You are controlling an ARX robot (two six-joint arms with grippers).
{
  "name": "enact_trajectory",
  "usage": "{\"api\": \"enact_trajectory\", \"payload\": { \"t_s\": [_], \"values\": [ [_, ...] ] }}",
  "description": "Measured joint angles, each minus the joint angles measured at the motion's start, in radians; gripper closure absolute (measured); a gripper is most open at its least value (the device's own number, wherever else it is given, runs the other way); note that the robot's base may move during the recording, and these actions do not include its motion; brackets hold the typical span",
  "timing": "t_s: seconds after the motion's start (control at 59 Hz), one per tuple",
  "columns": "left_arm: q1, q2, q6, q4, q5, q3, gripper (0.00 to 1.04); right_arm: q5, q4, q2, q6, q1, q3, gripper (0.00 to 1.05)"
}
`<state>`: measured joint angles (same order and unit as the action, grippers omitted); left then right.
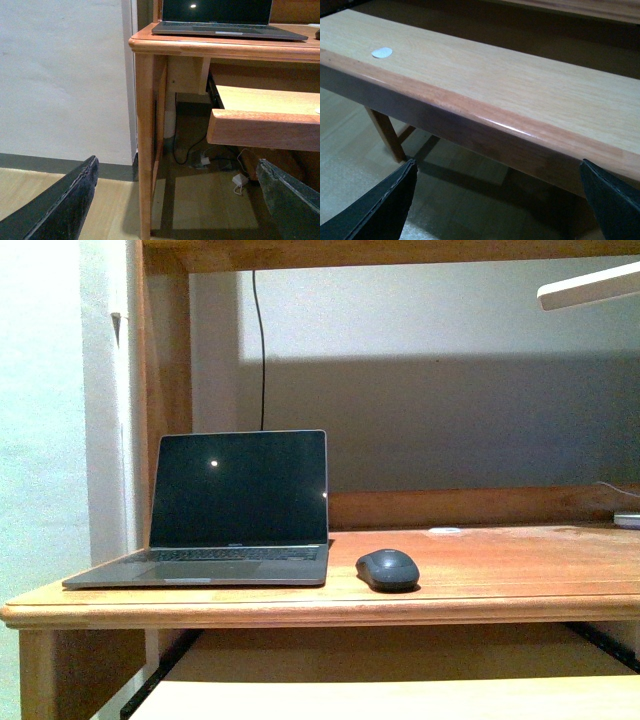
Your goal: Place mouse
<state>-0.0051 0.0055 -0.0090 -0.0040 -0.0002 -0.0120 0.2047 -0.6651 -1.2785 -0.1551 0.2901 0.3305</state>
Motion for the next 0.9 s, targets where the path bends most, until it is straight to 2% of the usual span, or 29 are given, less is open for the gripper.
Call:
{"api": "enact_trajectory", "payload": {
  "t_s": [0.322,0.441,0.898],
  "values": [
    [0.0,0.0,0.0,0.0,0.0,0.0,0.08,-0.114,-0.093,-0.208,0.01,0.121,0.109,0.07],
    [0.0,0.0,0.0,0.0,0.0,0.0,0.08,-0.174,-0.112,-0.322,0.032,0.183,0.229,0.07],
    [0.0,0.0,0.0,0.0,0.0,0.0,0.08,-0.332,-0.072,-0.69,0.058,0.322,0.668,0.07]
  ]
}}
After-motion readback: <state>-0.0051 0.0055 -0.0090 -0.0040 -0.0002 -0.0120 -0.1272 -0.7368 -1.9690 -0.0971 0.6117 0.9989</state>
